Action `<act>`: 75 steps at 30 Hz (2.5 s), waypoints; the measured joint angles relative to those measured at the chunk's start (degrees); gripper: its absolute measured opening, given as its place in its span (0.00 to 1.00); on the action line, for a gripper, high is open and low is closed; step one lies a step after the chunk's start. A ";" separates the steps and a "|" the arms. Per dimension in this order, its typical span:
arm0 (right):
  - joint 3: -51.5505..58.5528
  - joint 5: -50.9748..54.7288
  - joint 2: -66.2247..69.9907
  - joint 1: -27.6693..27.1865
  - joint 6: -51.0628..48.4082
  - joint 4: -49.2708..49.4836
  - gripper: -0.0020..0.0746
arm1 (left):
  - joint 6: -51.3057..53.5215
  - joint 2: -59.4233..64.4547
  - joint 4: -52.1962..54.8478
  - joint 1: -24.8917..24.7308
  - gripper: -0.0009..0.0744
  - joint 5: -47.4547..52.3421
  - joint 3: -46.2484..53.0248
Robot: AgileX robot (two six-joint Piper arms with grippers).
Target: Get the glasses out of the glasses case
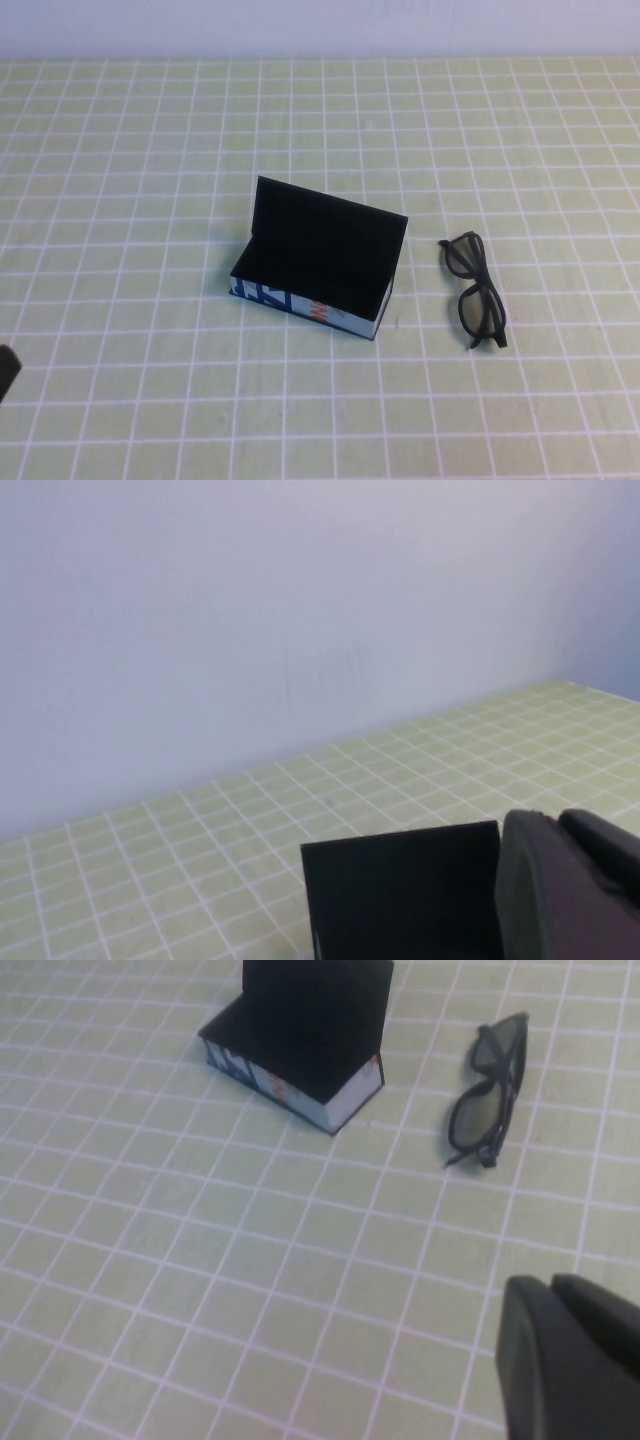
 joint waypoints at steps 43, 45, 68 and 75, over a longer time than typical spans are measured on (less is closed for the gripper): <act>18.03 -41.33 2.30 0.00 -15.05 7.58 0.01 | 0.45 -9.08 -1.05 0.00 0.01 -27.45 27.15; 18.03 -42.08 2.30 0.00 -15.05 6.60 0.01 | 0.45 -9.08 -1.05 0.00 0.01 -27.32 27.15; 41.39 -53.57 -12.16 -15.49 -15.05 3.03 0.01 | 0.45 -9.08 -0.93 0.00 0.01 -26.94 27.17; 41.42 -43.31 -12.16 -15.49 -15.05 4.08 0.00 | 0.45 -9.08 -0.83 0.00 0.01 -26.85 27.17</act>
